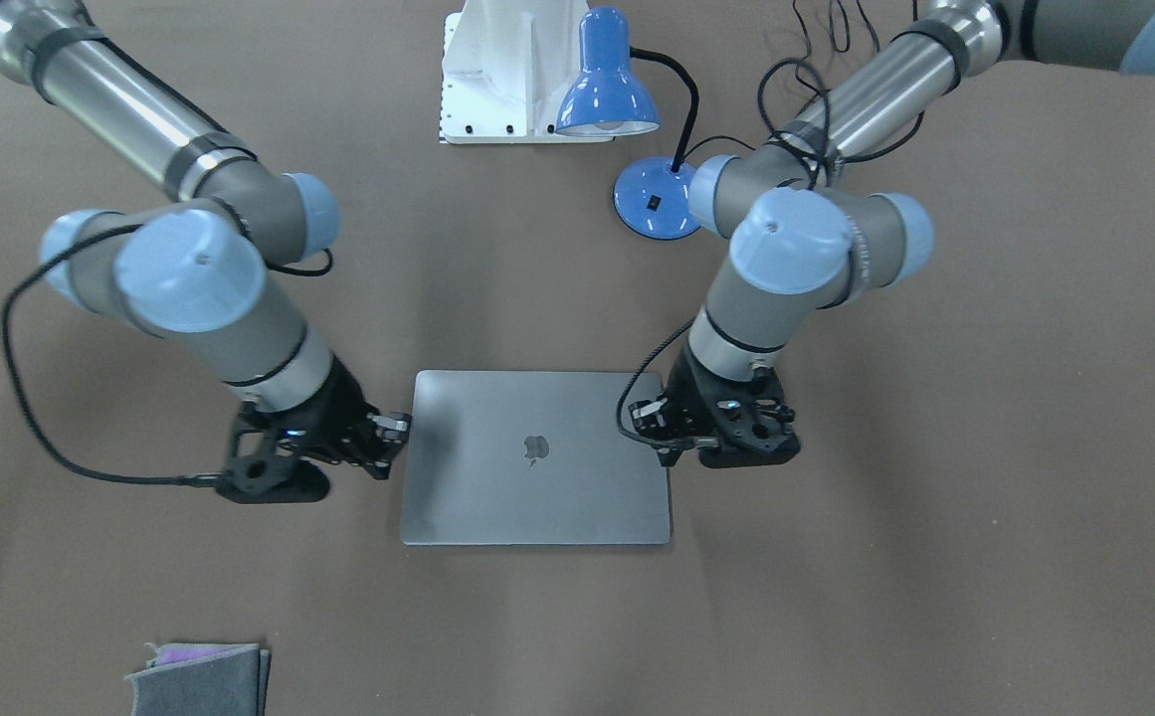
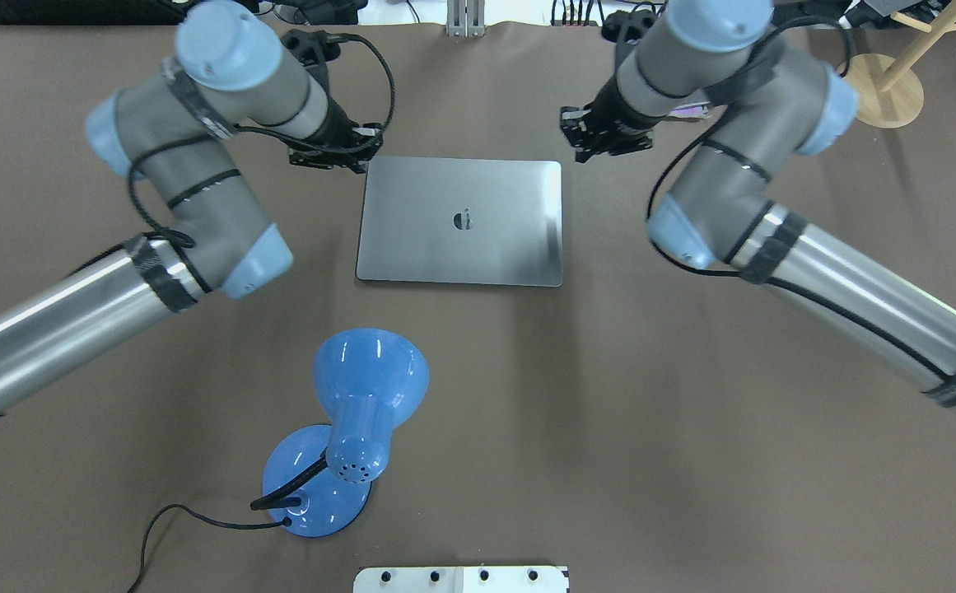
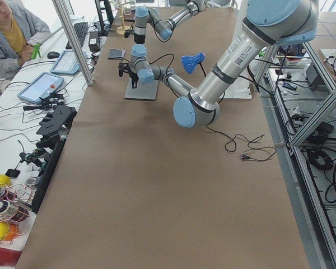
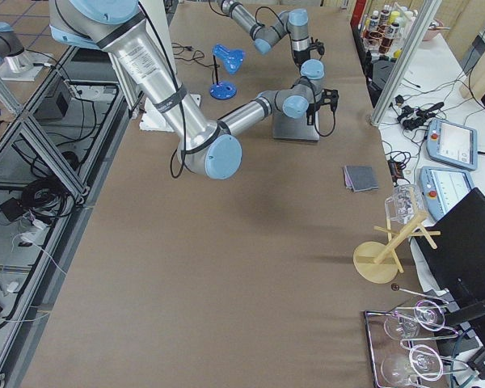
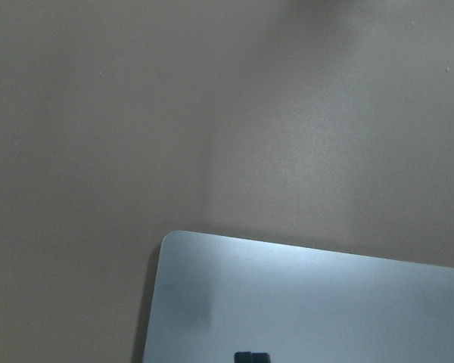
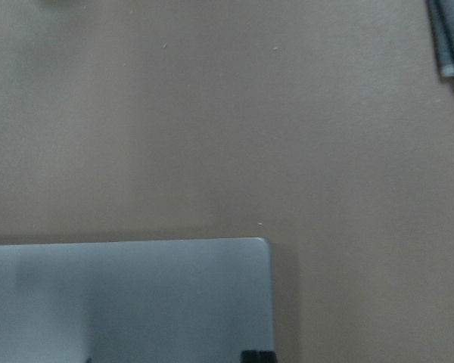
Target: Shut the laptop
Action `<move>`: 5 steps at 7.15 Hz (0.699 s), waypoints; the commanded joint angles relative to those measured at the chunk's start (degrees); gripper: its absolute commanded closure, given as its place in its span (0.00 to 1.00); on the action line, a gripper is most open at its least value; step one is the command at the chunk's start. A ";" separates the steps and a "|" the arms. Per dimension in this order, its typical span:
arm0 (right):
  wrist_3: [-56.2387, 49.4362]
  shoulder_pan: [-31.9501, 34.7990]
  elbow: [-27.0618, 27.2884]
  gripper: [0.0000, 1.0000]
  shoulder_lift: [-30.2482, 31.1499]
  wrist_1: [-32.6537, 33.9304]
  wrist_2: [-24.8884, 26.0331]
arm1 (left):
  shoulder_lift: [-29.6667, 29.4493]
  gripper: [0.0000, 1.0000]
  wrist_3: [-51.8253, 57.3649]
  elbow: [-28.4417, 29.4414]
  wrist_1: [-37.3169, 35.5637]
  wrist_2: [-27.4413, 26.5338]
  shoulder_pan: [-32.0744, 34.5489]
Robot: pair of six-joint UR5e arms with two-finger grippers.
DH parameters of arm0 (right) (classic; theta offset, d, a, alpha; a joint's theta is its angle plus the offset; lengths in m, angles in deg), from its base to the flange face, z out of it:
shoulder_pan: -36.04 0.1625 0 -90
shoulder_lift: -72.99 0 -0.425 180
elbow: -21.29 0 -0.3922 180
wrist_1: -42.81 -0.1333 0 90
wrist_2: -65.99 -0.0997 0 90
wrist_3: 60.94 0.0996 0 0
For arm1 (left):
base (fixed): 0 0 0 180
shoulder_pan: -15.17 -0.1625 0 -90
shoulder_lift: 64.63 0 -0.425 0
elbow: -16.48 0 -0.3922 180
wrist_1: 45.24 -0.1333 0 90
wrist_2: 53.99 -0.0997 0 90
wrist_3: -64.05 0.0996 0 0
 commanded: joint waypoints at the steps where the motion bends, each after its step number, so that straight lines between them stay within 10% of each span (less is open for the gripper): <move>1: -9.08 12.13 15.75 1.00 17.28 0.05 -10.76 | 16.73 0.51 9.60 -22.78 -9.40 8.88 7.16; 2: -14.44 16.10 20.60 1.00 25.72 0.04 -12.98 | 24.30 0.47 14.96 -31.86 -14.60 10.90 10.49; 3: -22.58 21.88 22.39 0.70 33.20 0.04 -17.79 | 33.34 0.36 23.81 -36.74 -15.52 15.44 17.40; 4: -29.89 25.85 22.49 0.01 39.19 0.04 -18.79 | 40.13 0.06 32.60 -37.57 -15.44 18.53 24.08; 5: -39.10 27.89 21.71 0.00 44.29 0.13 -18.37 | 48.03 0.02 43.04 -37.66 -15.44 18.83 29.63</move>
